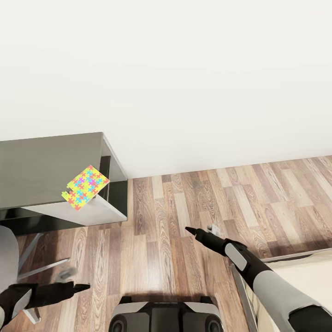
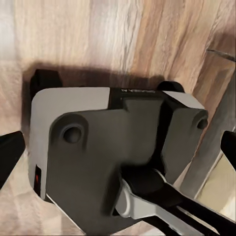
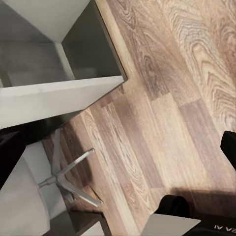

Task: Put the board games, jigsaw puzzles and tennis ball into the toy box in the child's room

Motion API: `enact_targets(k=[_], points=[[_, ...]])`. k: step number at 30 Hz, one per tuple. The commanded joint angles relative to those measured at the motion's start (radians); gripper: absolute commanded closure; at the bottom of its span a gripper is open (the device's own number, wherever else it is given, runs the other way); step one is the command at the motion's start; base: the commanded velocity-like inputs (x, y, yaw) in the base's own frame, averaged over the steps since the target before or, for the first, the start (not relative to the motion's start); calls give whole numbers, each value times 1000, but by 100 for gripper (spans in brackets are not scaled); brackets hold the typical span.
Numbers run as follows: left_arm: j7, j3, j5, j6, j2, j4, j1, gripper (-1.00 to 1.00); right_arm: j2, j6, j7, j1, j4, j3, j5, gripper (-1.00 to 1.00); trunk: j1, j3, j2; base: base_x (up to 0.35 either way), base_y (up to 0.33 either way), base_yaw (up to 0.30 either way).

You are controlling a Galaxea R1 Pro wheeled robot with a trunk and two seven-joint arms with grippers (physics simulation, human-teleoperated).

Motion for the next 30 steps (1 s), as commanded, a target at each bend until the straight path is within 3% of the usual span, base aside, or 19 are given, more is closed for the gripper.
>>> enact_targets(k=[1, 3, 6, 7, 8, 10, 14, 18, 22, 30], points=[[36, -5, 12, 8, -11, 6, 1, -100, -1, 4, 1, -1, -1, 4, -8, -100, 1, -1, -2, 0, 0, 0], [171, -3, 13, 6, -43, 22, 6, -100, -2, 4, 4, -1, 0, 4, -7, -100, 1, -1, -2, 0, 0, 0], [273, -2, 14, 0, -78, 31, 14, -100, 1, 3, 4, -1, 0, 4, -7, -100, 1, -1, -2, 0, 0, 0], [351, -1, 13, -13, -116, 39, 26, -100, 3, 3, 3, -1, 0, 5, -6, -100, 1, -1, -2, 0, 0, 0], [395, -1, 13, -24, -137, 42, 34, -100, 4, 2, 2, 0, 0, 6, -6, -100, 1, -1, -2, 0, 0, 0], [592, 1, 13, -97, -215, 50, 70, -100, 8, 1, -1, 0, 0, 9, -5, -100, 1, -1, -2, 0, 0, 0], [823, 2, 17, -189, -268, 55, 98, -100, 9, 1, -3, 0, 0, 13, -5, -100, 1, -1, -2, 0, 0, 0], [918, 3, 17, -220, -287, 57, 107, -100, 9, 1, -4, 1, 0, 15, -4, -100, 1, -1, -2, 0, 0, 0], [948, 3, 16, -246, -293, 60, 125, -100, 9, 2, -4, 1, 1, 16, -3, -100, 1, -1, -2, 0, 0, 0], [1011, 3, 18, -362, -298, 87, 152, -100, 9, 0, -5, 1, 1, 18, -2, -100, 1, -1, -2, 0, 0, 0]])
